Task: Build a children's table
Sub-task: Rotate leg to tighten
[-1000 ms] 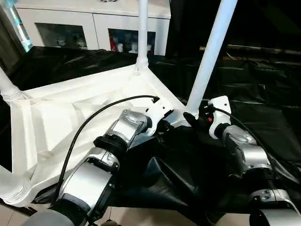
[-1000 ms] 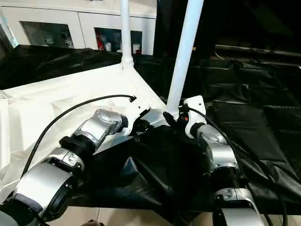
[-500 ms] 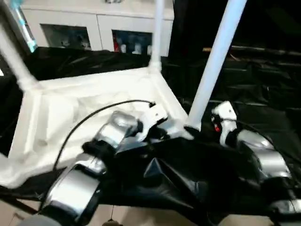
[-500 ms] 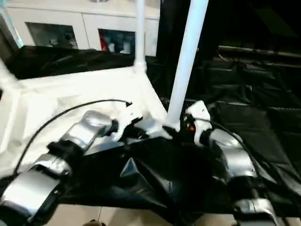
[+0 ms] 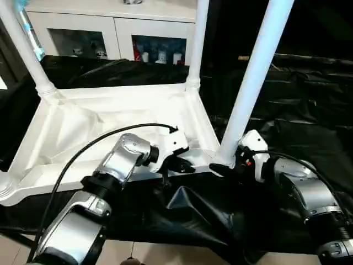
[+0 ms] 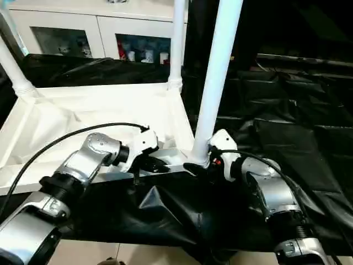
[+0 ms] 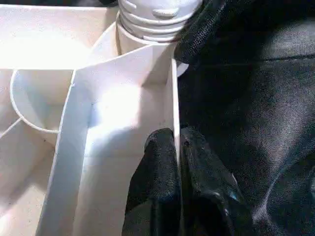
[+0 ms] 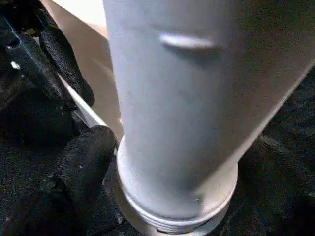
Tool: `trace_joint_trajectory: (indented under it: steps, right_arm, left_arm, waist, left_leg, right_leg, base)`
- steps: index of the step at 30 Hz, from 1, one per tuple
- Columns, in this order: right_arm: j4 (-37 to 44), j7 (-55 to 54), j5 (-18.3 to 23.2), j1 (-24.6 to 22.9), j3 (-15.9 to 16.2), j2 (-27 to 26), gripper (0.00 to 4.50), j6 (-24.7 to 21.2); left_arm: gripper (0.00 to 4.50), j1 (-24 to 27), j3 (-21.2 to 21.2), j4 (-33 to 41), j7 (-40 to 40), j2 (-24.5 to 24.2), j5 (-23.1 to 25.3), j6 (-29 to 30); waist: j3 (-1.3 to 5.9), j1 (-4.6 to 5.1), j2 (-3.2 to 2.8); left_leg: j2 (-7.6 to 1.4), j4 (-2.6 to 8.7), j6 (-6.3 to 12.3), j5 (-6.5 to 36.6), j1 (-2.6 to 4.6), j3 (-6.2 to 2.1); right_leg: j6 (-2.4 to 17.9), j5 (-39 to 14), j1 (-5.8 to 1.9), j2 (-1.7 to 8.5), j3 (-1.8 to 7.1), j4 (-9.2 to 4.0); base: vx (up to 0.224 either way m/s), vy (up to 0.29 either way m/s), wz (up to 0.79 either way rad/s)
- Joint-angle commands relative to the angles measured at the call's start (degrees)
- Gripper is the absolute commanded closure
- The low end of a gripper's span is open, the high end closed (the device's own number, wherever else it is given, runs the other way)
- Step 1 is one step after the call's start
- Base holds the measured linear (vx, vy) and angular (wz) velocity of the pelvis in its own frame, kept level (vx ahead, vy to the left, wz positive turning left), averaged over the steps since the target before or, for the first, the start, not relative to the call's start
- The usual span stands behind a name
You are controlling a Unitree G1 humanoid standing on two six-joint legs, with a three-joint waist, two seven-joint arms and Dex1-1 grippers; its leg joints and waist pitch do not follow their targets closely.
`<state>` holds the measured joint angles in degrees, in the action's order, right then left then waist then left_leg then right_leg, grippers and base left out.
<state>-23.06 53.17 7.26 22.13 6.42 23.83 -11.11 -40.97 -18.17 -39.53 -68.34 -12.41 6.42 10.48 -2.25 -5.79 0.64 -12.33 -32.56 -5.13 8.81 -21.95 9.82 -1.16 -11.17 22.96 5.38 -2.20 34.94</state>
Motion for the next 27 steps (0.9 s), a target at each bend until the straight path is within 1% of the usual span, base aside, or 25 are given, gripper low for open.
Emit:
trace_joint_trajectory:
  steps: [1,3,4,5,8,10,11,14,15,16,17,18,19,20,21,22,23,24,25,26,27]
  right_arm:
    - [0.8,0.6,1.2,0.1,-0.5,0.2,0.77,0.0]
    - [0.8,0.9,1.4,0.0,-0.6,0.1,0.88,-0.1]
    - [0.8,1.0,1.5,0.0,-0.6,0.0,1.0,-0.1]
    - [0.7,1.1,1.6,-0.1,-0.7,0.0,1.21,-0.1]
    - [0.6,1.3,2.0,-0.2,-0.7,-0.2,1.27,-0.1]
    - [0.6,1.6,2.4,-0.2,-0.8,-0.5,1.54,-0.3]
    - [0.6,1.7,2.5,-0.2,-0.9,-0.5,1.63,-0.3]
    - [0.5,1.2,3.4,-0.6,-1.3,-1.3,1.72,-1.0]
    - [0.2,0.2,3.9,-0.6,-1.7,-2.1,1.75,-1.3]
    - [0.1,0.0,3.8,-0.6,-1.8,-2.3,1.75,-1.2]
    - [-2.0,-5.0,2.9,-0.3,-2.5,-4.6,1.75,-0.3]
    - [-2.7,-6.5,2.5,-0.1,-2.7,-5.2,1.75,0.1]
    - [-5.3,-11.5,1.4,0.4,-3.4,-7.4,1.76,1.6]
    - [-6.7,-14.2,0.9,0.7,-3.9,-8.7,1.76,2.5]
    - [-8.5,-17.7,1.3,1.4,-5.0,-11.1,1.76,2.5]
    - [-8.5,-17.7,1.3,1.4,-5.0,-11.1,1.76,2.5]
    - [-10.8,-22.3,1.8,2.6,-6.3,-14.1,1.77,2.2]
    - [-12.5,-26.2,1.7,3.8,-6.9,-16.4,1.77,2.1]
    - [-13.0,-27.4,1.6,4.3,-7.1,-17.2,1.77,2.1]
    - [-15.0,-31.8,0.7,6.0,-7.1,-19.5,1.77,1.9]
    - [-16.9,-35.4,0.1,7.7,-7.3,-21.8,1.77,1.4]
  left_arm:
    - [4.5,1.9,-0.3,0.4,-2.7,0.5,-2.7,0.4]
    - [4.5,2.0,-0.2,0.7,-2.8,0.4,-2.8,0.6]
    - [4.5,2.1,-0.2,0.9,-2.9,0.4,-2.8,0.7]
    - [4.5,2.1,-0.2,0.9,-2.9,0.3,-2.9,0.8]
    - [4.5,2.2,-0.2,1.2,-3.0,0.3,-3.0,1.1]
    - [4.5,2.3,-0.1,1.4,-3.4,0.1,-3.2,1.5]
    - [4.5,2.3,-0.1,1.4,-3.5,0.1,-3.2,1.5]
    - [4.5,2.4,0.4,1.5,-3.4,0.2,-3.6,2.1]
    - [4.5,2.1,0.6,1.2,-2.8,0.5,-3.6,2.3]
    - [4.5,2.1,0.7,1.1,-2.7,0.5,-3.6,2.3]
    - [4.5,1.2,1.2,-0.7,0.7,1.6,-3.0,2.4]
    - [4.5,0.9,1.4,-1.2,1.7,2.0,-2.7,2.4]
    - [4.5,-0.2,1.9,-3.3,6.0,3.3,-1.8,2.3]
    - [4.5,-0.8,2.1,-4.5,8.6,4.1,-1.2,2.2]
    - [4.5,-1.6,2.3,-6.1,11.7,5.5,-0.6,2.5]
    - [4.5,-1.6,2.3,-6.1,11.7,5.5,-0.6,2.5]
    - [4.5,-2.5,2.7,-7.7,15.3,7.4,0.0,2.8]
    - [4.5,-3.1,2.9,-8.6,17.7,9.1,0.2,3.5]
    - [4.5,-3.3,2.9,-8.9,18.5,9.6,0.2,3.7]
    - [4.5,-3.9,3.0,-9.9,21.1,11.5,0.6,4.6]
    - [4.5,-4.4,2.8,-10.9,23.2,13.1,1.1,5.1]
  waist:
    - [3.28,0.04,0.69]
    - [3.26,0.07,0.64]
    - [3.27,0.08,0.64]
    - [3.32,0.07,0.64]
    - [3.36,0.06,0.67]
    - [3.37,0.06,0.6]
    - [3.39,0.07,0.66]
    - [3.4,0.09,0.63]
    - [3.39,0.11,0.72]
    - [3.36,0.12,0.68]
    - [3.33,0.13,0.7]
    - [3.32,0.26,0.71]
    - [3.26,0.49,0.67]
    - [3.12,0.67,0.62]
    - [3.09,0.74,0.69]
    - [3.09,0.82,0.68]
    - [3.05,0.76,0.67]
    - [2.89,0.87,0.32]
    - [2.84,1.05,0.42]
    - [2.88,1.04,0.22]
    - [2.89,1.19,0.31]
  left_leg:
    - [-0.37,3.34,3.62,12.3,0.81,0.59]
    - [-0.43,3.37,3.51,12.8,0.91,0.6]
    - [-0.41,3.36,3.51,12.8,0.88,0.6]
    - [-0.41,3.33,3.48,12.5,0.87,0.6]
    - [-0.36,3.29,3.61,12.0,0.83,0.6]
    - [-0.34,3.26,3.65,11.8,0.81,0.6]
    - [-0.32,3.24,3.67,11.7,0.81,0.61]
    - [-0.32,3.2,3.82,11.4,0.82,0.62]
    - [-0.32,3.21,3.85,11.5,0.83,0.64]
    - [-0.31,3.25,3.83,11.6,0.83,0.62]
    - [-0.32,3.27,3.63,11.9,0.85,0.62]
    - [-0.32,3.32,3.5,12.0,0.77,0.63]
    - [-0.28,3.38,2.66,12.7,0.84,0.64]
    - [-0.24,3.57,1.56,14.6,0.99,0.54]
    - [-0.16,3.62,1.22,15.3,1.09,0.54]
    - [-0.13,3.63,1.02,16.1,1.17,0.59]
    - [-0.18,3.78,0.81,16.9,1.12,0.42]
    - [-0.15,3.93,0.47,17.9,1.19,0.35]
    - [-0.12,4.03,0.21,18.4,1.17,0.34]
    - [-0.09,4.11,-0.38,18.9,1.25,0.18]
    - [-0.05,4.14,-0.57,19.0,1.22,0.19]
  right_leg:
    - [13.8,-5.3,-2.82,1.84,1.2,-4.0]
    - [13.8,-5.8,-2.76,1.84,1.21,-4.04]
    - [13.8,-5.8,-2.77,1.83,1.21,-4.05]
    - [13.9,-5.3,-2.8,1.81,1.24,-3.98]
    - [14.0,-4.5,-2.85,1.8,1.2,-3.87]
    - [14.1,-4.4,-2.88,1.82,1.2,-3.85]
    - [14.1,-4.2,-2.89,1.81,1.19,-3.85]
    - [14.3,-3.7,-2.9,1.8,1.2,-3.77]
    - [14.3,-3.9,-2.88,1.79,1.19,-3.81]
    - [14.3,-4.4,-2.88,1.84,1.18,-3.84]
    - [14.2,-5.0,-2.82,1.86,1.19,-3.9]
    - [14.1,-5.4,-2.71,1.89,1.21,-3.89]
    - [13.8,-6.8,-2.47,1.93,1.21,-4.04]
    - [13.3,-9.9,-2.4,1.97,1.17,-4.33]
    - [12.9,-11.5,-2.37,1.93,1.16,-4.54]
    - [12.5,-12.9,-2.25,1.95,1.23,-4.67]
    - [11.4,-15.1,-2.33,2.06,1.26,-4.94]
    - [10.9,-16.5,-2.07,2.05,1.3,-5.1]
    - [10.6,-17.4,-2.04,1.99,1.29,-5.19]
    - [10.2,-18.5,-2.04,2.07,1.23,-5.25]
    - [9.9,-18.7,-2.0,1.97,1.26,-5.32]
  base:
    - [0.0,0.0,0.0]
    - [0.0,0.0,0.0]
    - [0.0,0.0,0.0]
    - [0.0,0.0,0.0]
    - [0.0,0.0,0.0]
    - [0.0,0.0,0.0]
    - [0.0,0.0,0.0]
    - [0.0,0.0,0.0]
    - [0.0,0.0,0.0]
    - [0.0,0.0,0.0]
    - [0.0,0.0,0.0]
    - [0.0,0.0,0.0]
    - [0.0,0.0,0.0]
    - [0.0,0.0,0.0]
    - [0.0,0.0,0.0]
    - [0.0,0.0,0.0]
    - [0.0,0.0,0.0]
    - [0.0,0.0,0.0]
    - [0.0,0.0,0.0]
    - [0.0,0.0,0.0]
    - [0.0,0.0,0.0]
